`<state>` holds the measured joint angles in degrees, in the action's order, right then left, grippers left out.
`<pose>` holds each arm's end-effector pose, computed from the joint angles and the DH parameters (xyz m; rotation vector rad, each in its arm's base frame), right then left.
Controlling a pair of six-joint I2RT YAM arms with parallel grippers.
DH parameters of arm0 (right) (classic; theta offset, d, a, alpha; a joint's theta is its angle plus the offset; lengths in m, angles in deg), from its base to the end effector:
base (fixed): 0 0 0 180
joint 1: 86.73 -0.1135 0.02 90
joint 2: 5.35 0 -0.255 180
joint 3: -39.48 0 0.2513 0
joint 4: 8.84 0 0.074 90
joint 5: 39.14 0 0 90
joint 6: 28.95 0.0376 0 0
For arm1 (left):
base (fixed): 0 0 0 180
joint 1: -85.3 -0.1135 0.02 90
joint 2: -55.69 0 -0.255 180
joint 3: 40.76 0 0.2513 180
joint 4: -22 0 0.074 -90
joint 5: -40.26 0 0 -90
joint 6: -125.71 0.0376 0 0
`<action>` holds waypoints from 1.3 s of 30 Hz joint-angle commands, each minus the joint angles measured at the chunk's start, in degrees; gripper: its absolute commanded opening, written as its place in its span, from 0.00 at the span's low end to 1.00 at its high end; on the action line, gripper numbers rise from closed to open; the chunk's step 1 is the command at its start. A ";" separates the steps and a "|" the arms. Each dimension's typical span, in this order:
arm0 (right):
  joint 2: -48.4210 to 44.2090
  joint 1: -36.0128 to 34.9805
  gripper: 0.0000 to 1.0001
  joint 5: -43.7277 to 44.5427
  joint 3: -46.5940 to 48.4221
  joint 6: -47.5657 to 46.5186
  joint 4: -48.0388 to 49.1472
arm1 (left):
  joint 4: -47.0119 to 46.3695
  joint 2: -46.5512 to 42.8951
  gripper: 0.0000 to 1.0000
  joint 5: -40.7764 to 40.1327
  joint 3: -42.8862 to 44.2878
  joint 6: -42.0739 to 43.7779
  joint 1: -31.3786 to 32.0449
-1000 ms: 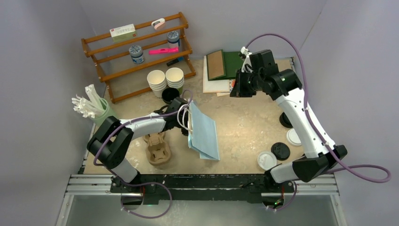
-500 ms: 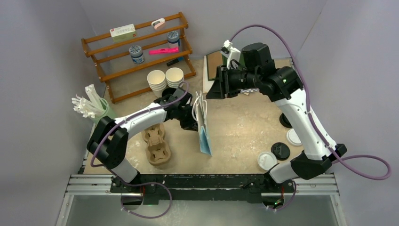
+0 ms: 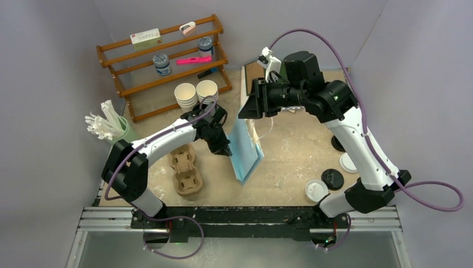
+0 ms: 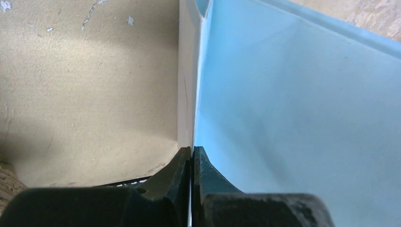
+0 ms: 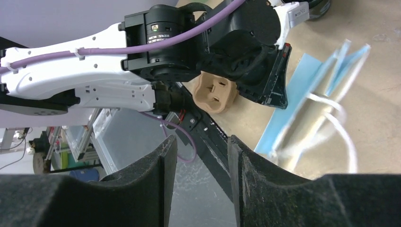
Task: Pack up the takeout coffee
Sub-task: Open the takeout bag at the center of the board.
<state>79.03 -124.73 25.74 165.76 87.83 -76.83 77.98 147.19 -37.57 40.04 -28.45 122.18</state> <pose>0.2101 0.1844 0.4876 -0.5095 2.1186 1.1272 0.2492 -0.1969 0.2200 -0.6369 2.9016 -0.6744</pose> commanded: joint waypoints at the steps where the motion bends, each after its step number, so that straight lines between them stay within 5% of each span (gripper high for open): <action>1: 0.79 -0.82 0.47 -1.98 3.98 0.06 0.18 | 1.49 -2.09 0.01 -0.51 2.32 -1.36 -0.08; 6: 3.18 -1.71 0.48 -2.20 5.35 0.02 -0.98 | 1.83 -1.64 0.01 -0.56 2.55 -1.22 -0.07; 19: 5.89 -1.82 0.52 18.03 -3.79 -1.53 -11.20 | 1.07 -1.37 0.01 -0.08 2.34 -1.05 -0.07; 39: 6.07 -1.82 0.54 23.72 -7.61 -1.76 -10.91 | -0.25 -0.80 0.01 1.71 1.67 -0.53 -0.11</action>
<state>85.79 -126.48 47.57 157.93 86.46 -87.10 78.62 147.15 -37.35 40.34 -28.72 122.18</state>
